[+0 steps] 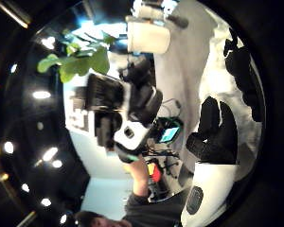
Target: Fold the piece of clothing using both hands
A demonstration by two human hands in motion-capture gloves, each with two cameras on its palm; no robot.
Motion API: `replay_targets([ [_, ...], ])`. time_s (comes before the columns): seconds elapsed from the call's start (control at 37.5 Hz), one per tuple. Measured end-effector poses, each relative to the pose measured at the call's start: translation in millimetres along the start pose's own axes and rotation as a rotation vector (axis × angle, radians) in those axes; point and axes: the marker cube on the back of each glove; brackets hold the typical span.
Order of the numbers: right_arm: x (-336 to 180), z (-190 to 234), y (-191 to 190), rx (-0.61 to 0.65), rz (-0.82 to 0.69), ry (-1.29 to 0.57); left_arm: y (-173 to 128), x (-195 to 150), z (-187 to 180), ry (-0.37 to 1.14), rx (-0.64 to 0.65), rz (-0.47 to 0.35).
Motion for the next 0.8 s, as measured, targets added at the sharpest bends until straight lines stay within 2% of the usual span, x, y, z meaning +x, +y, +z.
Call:
replay_targets([
  [0.08, 12.6, -40.6, 2.6, 0.072, 0.013, 0.102, 3.2, 3.8, 8.3, 0.026, -0.064, 0.025],
  [0.21, 47.3, -93.4, 18.8, 0.086, 0.117, 0.195, 13.0, 9.1, 12.2, -0.036, -0.117, -0.027],
  [0.27, 58.6, -104.4, 20.5, 0.108, 0.120, 0.193, 7.1, 12.8, 23.5, -0.015, -0.185, 0.013],
  [0.32, 66.8, -111.4, 21.3, 0.132, 0.128, 0.200, 0.9, 16.3, 31.9, 0.014, -0.234, 0.060],
  [0.43, 76.6, -120.2, 23.1, 0.159, 0.132, 0.216, 12.0, 18.2, 9.7, -0.035, -0.174, 0.035],
  [0.53, 79.6, -123.9, 31.4, 0.108, 0.197, 0.192, -11.2, 19.8, 29.7, 0.005, -0.274, 0.073],
  [0.61, 80.5, -127.0, 28.2, 0.131, 0.152, 0.200, -17.7, 22.5, 30.4, -0.003, -0.288, 0.092],
  [0.72, 82.1, -129.3, 23.4, 0.188, 0.141, 0.286, -21.3, 23.6, 29.0, -0.027, -0.286, 0.090],
  [0.8, 81.4, -124.0, 22.4, 0.174, 0.157, 0.317, -14.6, 24.0, 18.7, -0.047, -0.243, 0.066],
])
